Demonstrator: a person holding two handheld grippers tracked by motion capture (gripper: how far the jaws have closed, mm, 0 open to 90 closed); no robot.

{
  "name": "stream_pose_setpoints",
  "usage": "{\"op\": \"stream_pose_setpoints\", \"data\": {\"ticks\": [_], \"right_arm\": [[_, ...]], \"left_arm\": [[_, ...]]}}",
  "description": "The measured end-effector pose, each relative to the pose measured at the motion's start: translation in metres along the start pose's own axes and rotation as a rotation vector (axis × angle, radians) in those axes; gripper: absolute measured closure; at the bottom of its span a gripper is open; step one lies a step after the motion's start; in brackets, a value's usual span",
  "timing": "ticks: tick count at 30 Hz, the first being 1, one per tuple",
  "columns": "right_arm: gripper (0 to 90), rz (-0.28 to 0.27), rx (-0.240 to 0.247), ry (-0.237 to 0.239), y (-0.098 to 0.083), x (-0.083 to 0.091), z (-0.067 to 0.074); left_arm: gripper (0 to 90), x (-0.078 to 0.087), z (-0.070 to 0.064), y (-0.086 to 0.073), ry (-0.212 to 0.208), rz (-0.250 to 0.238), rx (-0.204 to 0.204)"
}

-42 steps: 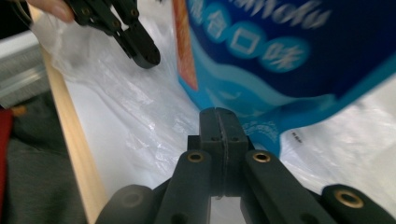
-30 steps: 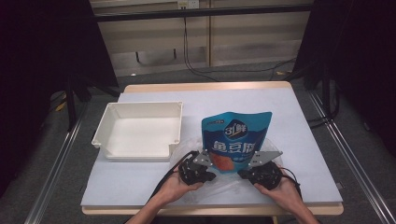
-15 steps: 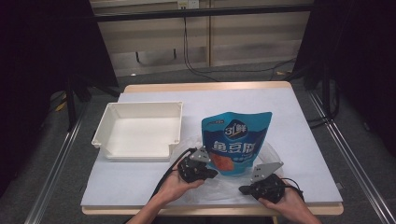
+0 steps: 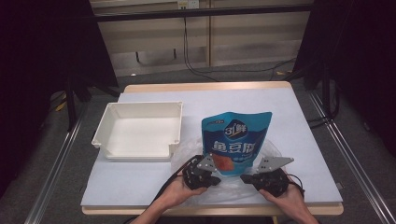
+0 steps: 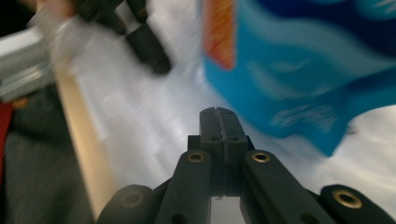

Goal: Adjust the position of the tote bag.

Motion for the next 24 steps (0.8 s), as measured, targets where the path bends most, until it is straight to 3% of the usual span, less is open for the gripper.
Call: {"op": "stream_pose_setpoints", "data": {"ticks": [1, 2, 4, 8, 14, 15, 16, 19, 24], "right_arm": [[90.0, -0.004, -0.012, -0.024, 0.001, -0.001, -0.004], [90.0, -0.003, -0.023, -0.041, 0.002, -0.002, -0.008], [90.0, 0.013, -0.037, -0.075, -0.001, -0.006, -0.016], [90.0, 0.074, -0.051, -0.079, -0.014, -0.016, -0.021], [90.0, 0.078, -0.03, -0.011, -0.02, -0.01, -0.007], [90.0, 0.082, -0.022, -0.004, -0.021, -0.009, -0.004], [90.0, 0.083, -0.012, -0.004, -0.021, -0.008, -0.003], [90.0, 0.053, -0.027, -0.015, -0.018, -0.006, -0.006], [90.0, -0.132, -0.094, 0.019, 0.003, 0.011, -0.018]], "left_arm": [[90.0, 0.002, -0.003, -0.001, -0.027, 0.021, -0.014], [90.0, 0.0, -0.003, 0.0, -0.005, 0.004, -0.009], [90.0, 0.001, -0.004, -0.001, -0.01, 0.014, -0.027], [90.0, 0.0, -0.004, 0.0, -0.013, 0.002, -0.015], [90.0, 0.003, -0.004, -0.002, -0.038, 0.016, -0.014], [90.0, 0.004, 0.0, -0.004, 0.01, 0.045, -0.017], [90.0, 0.0, -0.003, 0.0, -0.025, -0.018, 0.005], [90.0, 0.001, -0.002, -0.001, -0.035, -0.001, 0.006], [89.2, 0.001, 0.002, -0.001, -0.022, -0.014, 0.03]]}}
Point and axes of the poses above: each handheld gripper's, and its own axes: x roughly backward along the jaws, y roughly out of its top, z roughly to its left, the point moved 10 cm from there along -x, roughly forward along the jaws, and after that the axes turned 5 degrees about y, right-handed, at the moved point
